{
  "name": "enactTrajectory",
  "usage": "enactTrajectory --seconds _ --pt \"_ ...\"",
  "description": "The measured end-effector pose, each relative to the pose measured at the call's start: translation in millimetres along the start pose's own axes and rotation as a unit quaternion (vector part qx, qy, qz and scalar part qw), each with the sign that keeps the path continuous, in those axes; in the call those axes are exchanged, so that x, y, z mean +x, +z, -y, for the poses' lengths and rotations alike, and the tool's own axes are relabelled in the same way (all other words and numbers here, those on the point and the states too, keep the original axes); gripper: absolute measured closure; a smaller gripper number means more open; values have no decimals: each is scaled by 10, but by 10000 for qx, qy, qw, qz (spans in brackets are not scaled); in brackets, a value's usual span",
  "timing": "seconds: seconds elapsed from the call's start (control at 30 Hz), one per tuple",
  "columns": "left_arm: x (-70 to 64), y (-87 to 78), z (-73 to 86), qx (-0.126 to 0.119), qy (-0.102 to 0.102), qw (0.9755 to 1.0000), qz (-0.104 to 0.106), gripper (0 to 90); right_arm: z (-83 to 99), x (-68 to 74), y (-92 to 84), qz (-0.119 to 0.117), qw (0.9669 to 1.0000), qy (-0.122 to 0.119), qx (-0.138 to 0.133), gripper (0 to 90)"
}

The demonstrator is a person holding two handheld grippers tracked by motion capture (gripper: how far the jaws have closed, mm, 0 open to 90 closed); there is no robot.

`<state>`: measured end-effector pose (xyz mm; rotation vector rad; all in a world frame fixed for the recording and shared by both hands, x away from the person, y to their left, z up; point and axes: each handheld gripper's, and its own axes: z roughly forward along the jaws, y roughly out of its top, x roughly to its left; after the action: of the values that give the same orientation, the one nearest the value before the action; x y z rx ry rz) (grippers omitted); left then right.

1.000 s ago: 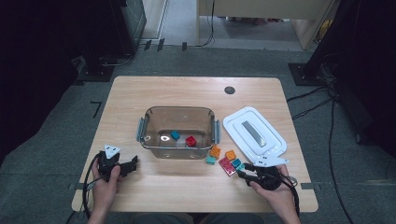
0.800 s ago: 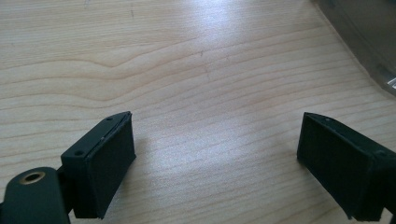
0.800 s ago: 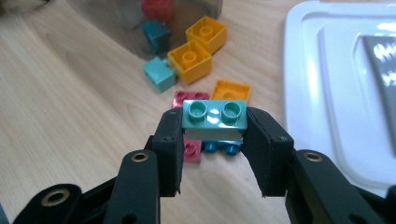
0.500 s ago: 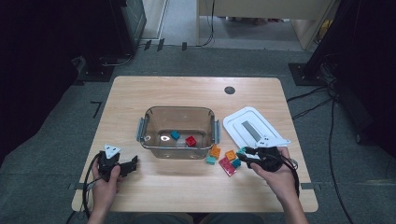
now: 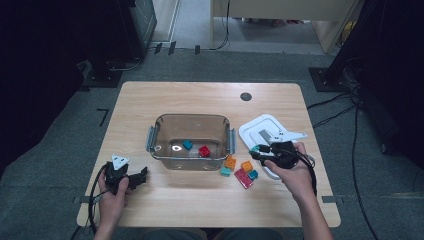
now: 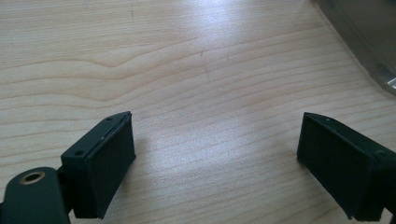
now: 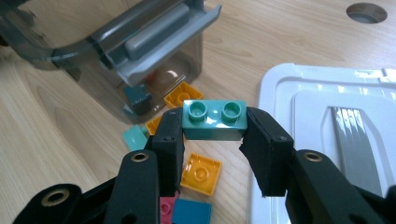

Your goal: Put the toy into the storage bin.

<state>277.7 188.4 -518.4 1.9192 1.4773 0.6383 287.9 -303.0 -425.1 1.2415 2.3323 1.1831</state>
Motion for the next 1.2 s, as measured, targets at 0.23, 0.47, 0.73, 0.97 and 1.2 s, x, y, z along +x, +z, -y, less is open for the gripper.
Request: enactTrajectory --seconds 0.23,0.47,0.73,0.97,1.2 --pt "0 0 0 0 -1 10000 0 110 -145 9 15 -1 10000 -74 -46 602" --pt "-1 1 0 -6 -6 10000 -1 110 -312 32 -7 18 9998 -181 -86 602" --pt "0 1 0 -7 -2 10000 -2 110 -581 143 -13 -122 9991 -380 -167 601" --pt "1 1 0 -7 1 10000 -2 110 -772 296 98 -303 9976 -591 -173 601" --pt "0 1 0 -8 1 10000 -2 110 -920 447 244 -457 9960 -759 -99 601"
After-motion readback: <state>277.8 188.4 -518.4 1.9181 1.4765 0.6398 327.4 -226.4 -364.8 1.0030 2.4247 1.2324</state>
